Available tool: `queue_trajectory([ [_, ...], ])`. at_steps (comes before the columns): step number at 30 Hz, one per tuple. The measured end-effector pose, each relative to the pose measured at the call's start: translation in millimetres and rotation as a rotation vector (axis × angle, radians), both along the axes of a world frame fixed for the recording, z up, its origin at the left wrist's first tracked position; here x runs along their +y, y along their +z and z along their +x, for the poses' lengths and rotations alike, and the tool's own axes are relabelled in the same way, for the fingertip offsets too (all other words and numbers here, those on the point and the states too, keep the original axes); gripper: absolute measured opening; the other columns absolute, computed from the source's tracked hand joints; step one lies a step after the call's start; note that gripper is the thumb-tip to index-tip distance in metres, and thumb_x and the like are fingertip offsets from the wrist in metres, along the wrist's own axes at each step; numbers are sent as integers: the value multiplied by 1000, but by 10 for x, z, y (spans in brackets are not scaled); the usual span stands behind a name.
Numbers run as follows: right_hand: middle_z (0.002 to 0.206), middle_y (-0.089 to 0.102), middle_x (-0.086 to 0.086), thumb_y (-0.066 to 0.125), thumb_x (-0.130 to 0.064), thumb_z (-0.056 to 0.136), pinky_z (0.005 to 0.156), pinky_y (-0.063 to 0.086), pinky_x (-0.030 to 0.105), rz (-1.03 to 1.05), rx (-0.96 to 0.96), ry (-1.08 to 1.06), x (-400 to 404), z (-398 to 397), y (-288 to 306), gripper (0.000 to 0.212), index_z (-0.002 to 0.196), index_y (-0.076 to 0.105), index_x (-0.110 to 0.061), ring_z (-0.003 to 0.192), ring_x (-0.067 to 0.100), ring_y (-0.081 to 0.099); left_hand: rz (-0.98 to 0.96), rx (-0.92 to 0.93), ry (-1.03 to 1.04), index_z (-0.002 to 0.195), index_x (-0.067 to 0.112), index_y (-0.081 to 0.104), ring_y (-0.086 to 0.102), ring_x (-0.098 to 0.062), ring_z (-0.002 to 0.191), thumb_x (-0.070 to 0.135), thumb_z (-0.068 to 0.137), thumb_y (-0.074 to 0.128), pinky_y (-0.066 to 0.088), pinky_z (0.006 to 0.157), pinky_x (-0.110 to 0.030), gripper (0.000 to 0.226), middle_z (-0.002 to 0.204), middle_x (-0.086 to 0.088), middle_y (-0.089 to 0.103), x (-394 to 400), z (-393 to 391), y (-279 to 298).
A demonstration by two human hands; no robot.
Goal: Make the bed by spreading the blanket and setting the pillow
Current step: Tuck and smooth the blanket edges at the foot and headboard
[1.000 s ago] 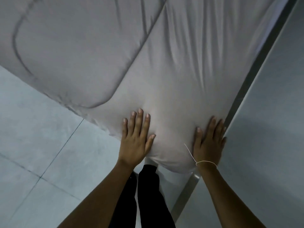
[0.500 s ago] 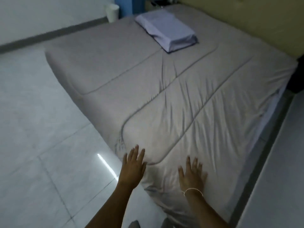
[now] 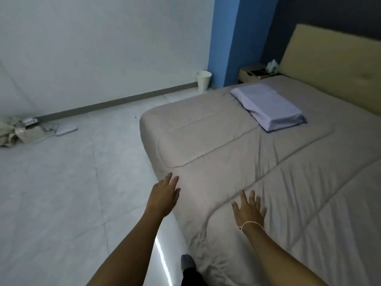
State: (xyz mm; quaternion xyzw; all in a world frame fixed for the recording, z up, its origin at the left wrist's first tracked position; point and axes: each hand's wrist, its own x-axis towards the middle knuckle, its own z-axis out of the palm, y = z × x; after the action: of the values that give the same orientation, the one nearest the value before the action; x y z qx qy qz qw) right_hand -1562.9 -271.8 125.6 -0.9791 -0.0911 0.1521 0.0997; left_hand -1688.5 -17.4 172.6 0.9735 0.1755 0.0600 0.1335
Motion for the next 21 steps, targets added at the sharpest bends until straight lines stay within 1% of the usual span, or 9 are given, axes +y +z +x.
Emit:
queue_trajectory([
  [3,162,-3,5,26,-55,97,117,10,56,-10,40,11,481,356,-49,63,152,6,-32,148,29,0,22,19,31,140,13,41,56,-36,114,33,97,46,46,96,-44,47,149,-16,36,547,270,31],
  [7,161,-4,5,25,-56,97,116,9,57,30,55,61,1308,947,26,63,152,6,-31,148,29,-2,61,64,89,143,15,36,50,-33,122,35,99,41,41,101,-42,49,153,-14,29,1298,690,175],
  [10,161,-3,7,26,-54,98,116,6,56,75,34,112,1987,1425,97,63,152,6,-30,148,29,-2,84,9,145,141,12,39,53,-36,118,33,98,44,43,97,-44,48,151,-16,33,1830,1058,280],
  [14,161,2,9,29,-53,97,115,8,56,101,34,166,2750,1771,107,63,152,10,-30,148,29,3,69,-15,157,137,10,46,58,-39,108,29,95,51,47,90,-46,45,145,-19,42,2394,1407,248],
  [19,161,8,9,35,-52,97,116,12,53,84,55,201,3657,2167,-28,62,151,17,-28,146,28,15,17,6,210,138,11,46,58,-37,110,29,96,51,47,92,-46,46,145,-18,42,3234,1711,26],
  [21,160,10,8,37,-51,96,117,12,53,86,58,187,4023,2335,-90,61,150,19,-28,145,27,19,23,7,216,136,11,48,60,-38,107,28,95,53,48,90,-45,45,144,-19,44,3671,1826,-90],
])
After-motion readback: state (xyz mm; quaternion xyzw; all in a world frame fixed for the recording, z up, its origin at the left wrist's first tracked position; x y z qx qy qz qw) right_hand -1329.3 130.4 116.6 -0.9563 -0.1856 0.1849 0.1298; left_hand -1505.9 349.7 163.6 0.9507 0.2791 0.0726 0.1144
